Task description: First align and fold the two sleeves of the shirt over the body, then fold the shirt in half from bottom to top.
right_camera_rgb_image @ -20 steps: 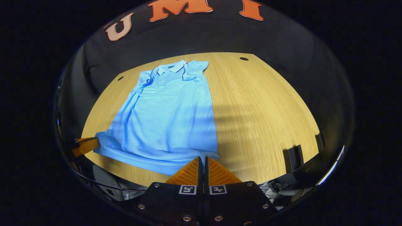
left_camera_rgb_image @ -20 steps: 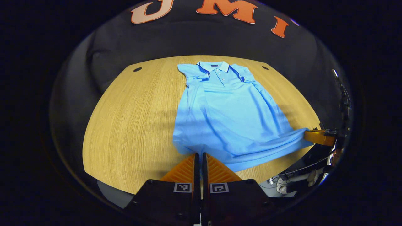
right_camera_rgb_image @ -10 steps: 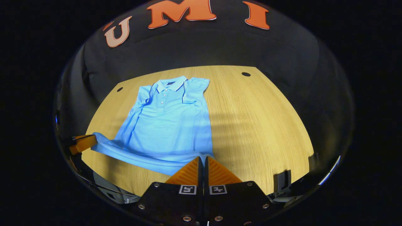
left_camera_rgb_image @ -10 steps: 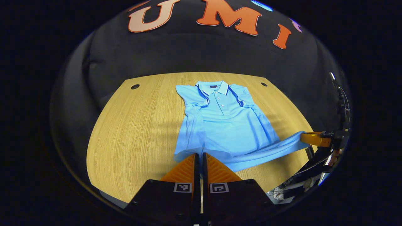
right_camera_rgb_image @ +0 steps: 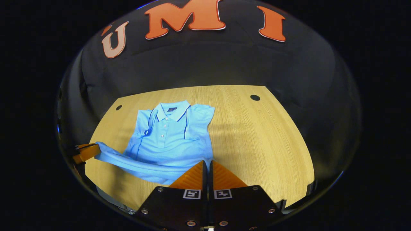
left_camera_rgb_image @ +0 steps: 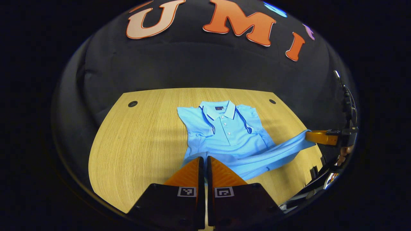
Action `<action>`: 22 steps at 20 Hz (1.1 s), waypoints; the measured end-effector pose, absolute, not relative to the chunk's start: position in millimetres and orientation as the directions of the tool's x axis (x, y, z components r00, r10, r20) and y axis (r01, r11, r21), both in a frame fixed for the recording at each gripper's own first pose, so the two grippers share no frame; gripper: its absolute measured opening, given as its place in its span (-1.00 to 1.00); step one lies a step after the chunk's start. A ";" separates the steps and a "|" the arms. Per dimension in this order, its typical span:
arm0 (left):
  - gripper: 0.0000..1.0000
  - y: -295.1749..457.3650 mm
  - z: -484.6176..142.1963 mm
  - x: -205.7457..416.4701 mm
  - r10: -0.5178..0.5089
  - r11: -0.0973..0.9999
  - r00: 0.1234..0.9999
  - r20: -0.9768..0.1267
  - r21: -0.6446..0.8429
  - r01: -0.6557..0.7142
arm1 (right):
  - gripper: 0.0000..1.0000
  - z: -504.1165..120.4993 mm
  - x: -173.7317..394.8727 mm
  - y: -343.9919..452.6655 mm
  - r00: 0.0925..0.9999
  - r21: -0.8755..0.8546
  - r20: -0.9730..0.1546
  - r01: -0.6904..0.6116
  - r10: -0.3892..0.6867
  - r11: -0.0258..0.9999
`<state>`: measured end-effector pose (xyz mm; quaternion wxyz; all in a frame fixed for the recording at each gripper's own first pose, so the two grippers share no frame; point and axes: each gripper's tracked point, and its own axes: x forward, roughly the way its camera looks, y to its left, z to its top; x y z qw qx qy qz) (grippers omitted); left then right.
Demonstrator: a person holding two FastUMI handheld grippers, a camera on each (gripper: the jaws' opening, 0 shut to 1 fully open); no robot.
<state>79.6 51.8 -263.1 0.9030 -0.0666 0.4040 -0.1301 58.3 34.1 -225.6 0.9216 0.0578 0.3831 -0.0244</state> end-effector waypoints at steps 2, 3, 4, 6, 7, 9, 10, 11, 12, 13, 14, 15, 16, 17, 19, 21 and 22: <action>-0.86 51.7 -261.3 104.6 -0.289 0.957 0.647 -0.706 -0.228 0.179 | -0.98 -225.1 81.8 33.1 0.701 0.092 -0.713 0.088 0.003 0.992; -0.86 51.4 -260.6 118.7 -0.290 0.957 0.650 -0.703 -0.230 0.178 | -0.98 -224.0 94.6 33.8 0.704 0.097 -0.710 0.088 0.007 0.991; -0.87 50.8 -261.3 132.1 -0.292 0.956 0.652 -0.700 -0.232 0.179 | -0.98 -223.9 106.9 34.7 0.707 0.098 -0.708 0.087 0.008 0.991; -0.85 51.9 -264.2 156.1 -0.289 0.957 0.655 -0.698 -0.229 0.179 | -0.99 -225.2 132.2 34.3 0.705 0.097 -0.709 0.086 0.008 0.992; -0.86 52.8 -265.1 169.5 -0.291 0.956 0.658 -0.695 -0.228 0.182 | -0.98 -226.2 144.5 34.5 0.703 0.098 -0.711 0.088 0.008 0.991; -0.86 52.3 -272.6 195.8 -0.291 0.956 0.657 -0.695 -0.232 0.178 | -0.99 -230.2 168.8 35.2 0.700 0.100 -0.714 0.092 0.008 0.991; -0.86 52.2 -276.2 207.6 -0.293 0.955 0.656 -0.696 -0.239 0.174 | -0.99 -230.3 181.5 35.0 0.699 0.101 -0.715 0.093 0.008 0.991; -0.86 52.1 -280.7 221.9 -0.294 0.955 0.656 -0.695 -0.242 0.172 | -0.98 -231.3 194.2 34.3 0.697 0.098 -0.717 0.093 0.006 0.991; -0.86 52.2 -284.6 235.4 -0.292 0.955 0.657 -0.695 -0.244 0.167 | -0.99 -234.4 206.8 34.9 0.695 0.098 -0.719 0.091 0.007 0.991; -0.86 51.7 -289.4 249.5 -0.293 0.955 0.659 -0.693 -0.248 0.164 | -0.99 -236.8 219.1 34.4 0.692 0.096 -0.721 0.089 0.008 0.991; -0.86 49.6 -293.5 260.9 -0.303 0.951 0.655 -0.692 -0.258 0.168 | -0.99 -240.9 231.3 31.2 0.689 0.092 -0.725 0.094 0.001 0.991; -0.87 49.1 -298.4 272.7 -0.306 0.951 0.655 -0.691 -0.261 0.169 | -0.99 -244.5 243.8 29.6 0.688 0.093 -0.726 0.103 -0.003 0.990; -0.86 48.8 -303.7 285.0 -0.307 0.950 0.653 -0.693 -0.260 0.171 | -0.99 -250.0 256.5 29.2 0.686 0.101 -0.727 0.110 -0.002 0.989; -0.86 50.0 -311.8 294.1 -0.303 0.952 0.650 -0.697 -0.255 0.170 | -0.99 -257.1 266.4 28.5 0.678 0.106 -0.735 0.119 -0.003 0.987; -0.86 48.7 -323.4 313.2 -0.301 0.953 0.647 -0.701 -0.250 0.173 | -0.99 -271.6 285.7 29.1 0.665 0.110 -0.746 0.127 -0.003 0.986; -0.86 42.3 -334.7 329.6 -0.315 0.948 0.641 -0.700 -0.256 0.188 | -0.97 -282.4 301.1 29.3 0.656 0.131 -0.755 0.161 -0.006 0.978; -0.87 42.7 -340.8 337.1 -0.312 0.950 0.640 -0.702 -0.240 0.201 | -0.96 -287.3 307.2 32.8 0.654 0.150 -0.756 0.169 0.003 0.974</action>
